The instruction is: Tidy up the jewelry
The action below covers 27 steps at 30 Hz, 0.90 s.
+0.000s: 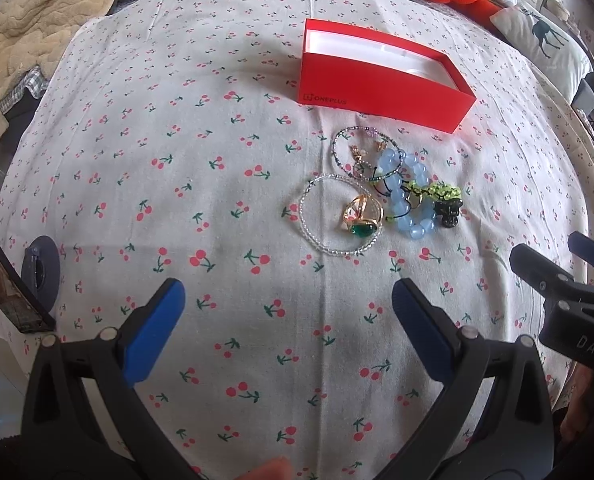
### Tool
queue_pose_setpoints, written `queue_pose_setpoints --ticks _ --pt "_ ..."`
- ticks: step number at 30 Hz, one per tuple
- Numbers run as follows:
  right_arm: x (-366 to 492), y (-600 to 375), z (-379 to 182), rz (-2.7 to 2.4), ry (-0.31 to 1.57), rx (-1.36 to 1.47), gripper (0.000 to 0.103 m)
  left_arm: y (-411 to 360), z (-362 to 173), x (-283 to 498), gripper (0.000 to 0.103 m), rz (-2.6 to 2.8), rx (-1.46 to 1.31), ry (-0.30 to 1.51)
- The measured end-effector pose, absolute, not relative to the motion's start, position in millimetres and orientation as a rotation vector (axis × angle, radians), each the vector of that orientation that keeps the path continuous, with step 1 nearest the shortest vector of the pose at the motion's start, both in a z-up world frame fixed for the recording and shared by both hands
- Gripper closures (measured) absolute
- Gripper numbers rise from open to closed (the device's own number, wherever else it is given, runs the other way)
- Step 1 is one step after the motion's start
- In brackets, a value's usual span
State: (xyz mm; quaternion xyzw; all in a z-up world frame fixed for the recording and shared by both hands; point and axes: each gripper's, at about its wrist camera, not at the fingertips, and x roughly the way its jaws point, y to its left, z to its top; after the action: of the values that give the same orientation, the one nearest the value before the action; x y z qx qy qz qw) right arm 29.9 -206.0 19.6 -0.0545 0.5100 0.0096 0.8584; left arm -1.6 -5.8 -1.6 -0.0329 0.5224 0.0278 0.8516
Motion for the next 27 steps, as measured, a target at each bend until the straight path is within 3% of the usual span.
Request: queue_pose_setpoints --ticks 27 --pt "30.2 -206.0 18.3 0.017 1.075 -0.099 0.0 -8.0 0.0 -2.5 0.0 0.057 -0.065 1.091"
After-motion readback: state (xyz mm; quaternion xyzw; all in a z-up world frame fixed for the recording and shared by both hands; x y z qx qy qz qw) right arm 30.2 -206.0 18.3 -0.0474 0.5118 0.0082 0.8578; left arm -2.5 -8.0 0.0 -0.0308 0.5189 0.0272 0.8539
